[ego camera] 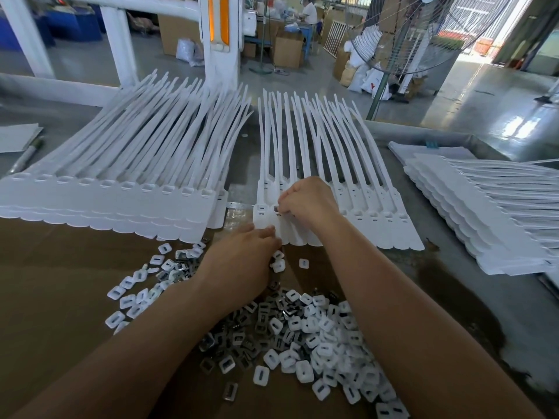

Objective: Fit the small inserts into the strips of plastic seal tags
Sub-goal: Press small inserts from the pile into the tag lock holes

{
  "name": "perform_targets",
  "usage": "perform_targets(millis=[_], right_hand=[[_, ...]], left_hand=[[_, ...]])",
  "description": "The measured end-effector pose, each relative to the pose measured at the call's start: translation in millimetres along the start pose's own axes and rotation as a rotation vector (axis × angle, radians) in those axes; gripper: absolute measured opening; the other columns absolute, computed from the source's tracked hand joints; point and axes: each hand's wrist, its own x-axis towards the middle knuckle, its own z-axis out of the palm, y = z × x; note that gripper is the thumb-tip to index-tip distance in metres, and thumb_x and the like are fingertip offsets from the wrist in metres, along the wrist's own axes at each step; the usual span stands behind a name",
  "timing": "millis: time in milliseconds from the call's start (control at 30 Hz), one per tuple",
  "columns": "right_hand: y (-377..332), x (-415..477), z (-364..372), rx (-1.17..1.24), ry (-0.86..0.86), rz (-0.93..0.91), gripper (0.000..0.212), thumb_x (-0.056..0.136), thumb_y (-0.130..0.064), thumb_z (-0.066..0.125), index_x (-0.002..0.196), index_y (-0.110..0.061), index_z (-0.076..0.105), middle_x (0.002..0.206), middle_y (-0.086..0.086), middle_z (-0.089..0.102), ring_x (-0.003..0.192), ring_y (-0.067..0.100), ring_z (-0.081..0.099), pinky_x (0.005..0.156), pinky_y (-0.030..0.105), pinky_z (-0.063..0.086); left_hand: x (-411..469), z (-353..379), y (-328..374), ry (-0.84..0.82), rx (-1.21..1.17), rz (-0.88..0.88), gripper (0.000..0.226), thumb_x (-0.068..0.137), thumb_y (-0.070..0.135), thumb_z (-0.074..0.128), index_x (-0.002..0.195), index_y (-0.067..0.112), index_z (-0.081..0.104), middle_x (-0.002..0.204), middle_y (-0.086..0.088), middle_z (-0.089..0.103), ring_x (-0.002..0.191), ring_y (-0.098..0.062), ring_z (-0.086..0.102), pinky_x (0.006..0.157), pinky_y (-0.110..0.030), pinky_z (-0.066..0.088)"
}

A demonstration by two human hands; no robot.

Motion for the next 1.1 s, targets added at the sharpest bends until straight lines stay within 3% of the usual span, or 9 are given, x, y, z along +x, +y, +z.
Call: perform_targets(millis=[333, 433, 500, 567, 633, 833, 967, 1100], right_hand=[[0.0, -3.3, -1.2, -0.030, -0.007, -0.046, 0.017, 0.079, -0.016, 0.067, 0.093, -0.006, 0.069, 0.100, 0.005, 0.066, 0.085, 0.014, 0.054, 0.056, 0.017, 0.036], [0.8, -6.5, -3.9, -0.047, -0.036, -0.101, 0.015, 0.082, -0.018, 0.066, 0.093, -0.008, 0.071, 0.104, 0.007, 0.066, 0.096, 0.019, 0.058, 0.067, 0.023, 0.043], [2.0, -10.4, -8.5, 0.025, -0.066, -0.110, 0.004, 0.081, -0.015, 0.067, 0.084, -0.016, 0.070, 0.106, 0.003, 0.066, 0.101, 0.017, 0.057, 0.082, 0.028, 0.045], [3.4, -15.1, -14.3, 0.052, -0.107, -0.130, 0.007, 0.081, -0.015, 0.069, 0.076, -0.021, 0.067, 0.103, -0.003, 0.065, 0.101, 0.013, 0.056, 0.091, 0.032, 0.046], [4.3, -21.4, -21.8, 0.056, -0.149, -0.174, 0.006, 0.081, -0.015, 0.068, 0.079, -0.021, 0.067, 0.091, -0.009, 0.063, 0.093, 0.009, 0.057, 0.088, 0.030, 0.046], [14.1, -50.6, -47.0, -0.063, -0.249, -0.297, 0.011, 0.079, -0.020, 0.070, 0.072, -0.026, 0.065, 0.071, -0.019, 0.061, 0.067, -0.006, 0.055, 0.060, 0.014, 0.038], [28.1, -72.9, -57.3, -0.106, -0.346, -0.275, 0.012, 0.076, -0.023, 0.072, 0.069, -0.030, 0.065, 0.063, -0.016, 0.063, 0.055, -0.010, 0.055, 0.058, 0.011, 0.040], [41.2, -85.5, -66.3, -0.137, -0.491, -0.233, 0.015, 0.073, -0.017, 0.076, 0.071, -0.029, 0.067, 0.072, -0.008, 0.068, 0.064, -0.002, 0.058, 0.070, 0.018, 0.048]], left_hand=[[0.6, -0.9, 0.6, -0.002, -0.010, -0.003, 0.044, 0.083, 0.014, 0.045, 0.126, 0.022, 0.051, 0.137, 0.005, 0.045, 0.119, -0.016, 0.043, 0.093, -0.038, 0.044], [0.2, -1.0, 0.8, 0.006, -0.018, -0.005, 0.045, 0.084, 0.015, 0.044, 0.128, 0.023, 0.050, 0.140, 0.006, 0.042, 0.123, -0.015, 0.041, 0.096, -0.037, 0.042], [-0.9, -0.8, 0.6, 0.007, -0.017, -0.005, 0.043, 0.084, 0.016, 0.044, 0.126, 0.023, 0.051, 0.139, 0.006, 0.043, 0.122, -0.016, 0.041, 0.096, -0.036, 0.042], [-2.2, -0.7, 0.6, 0.007, -0.020, -0.007, 0.043, 0.084, 0.016, 0.044, 0.126, 0.022, 0.052, 0.137, 0.006, 0.045, 0.121, -0.016, 0.041, 0.095, -0.037, 0.043], [-2.4, -1.1, 0.8, 0.006, -0.023, -0.005, 0.043, 0.084, 0.015, 0.043, 0.126, 0.022, 0.052, 0.135, 0.005, 0.047, 0.120, -0.016, 0.042, 0.095, -0.036, 0.042], [-0.9, -3.0, 2.6, -0.016, -0.044, -0.021, 0.045, 0.083, 0.011, 0.043, 0.126, 0.021, 0.051, 0.138, 0.004, 0.044, 0.121, -0.016, 0.040, 0.096, -0.040, 0.042], [-2.6, -2.6, 2.6, -0.026, -0.043, -0.036, 0.047, 0.083, 0.008, 0.044, 0.128, 0.021, 0.048, 0.140, 0.005, 0.042, 0.123, -0.015, 0.038, 0.098, -0.040, 0.039], [-0.3, -2.3, 3.4, -0.043, -0.033, -0.069, 0.050, 0.085, 0.008, 0.042, 0.132, 0.023, 0.044, 0.144, 0.007, 0.036, 0.127, -0.014, 0.033, 0.102, -0.042, 0.035]])
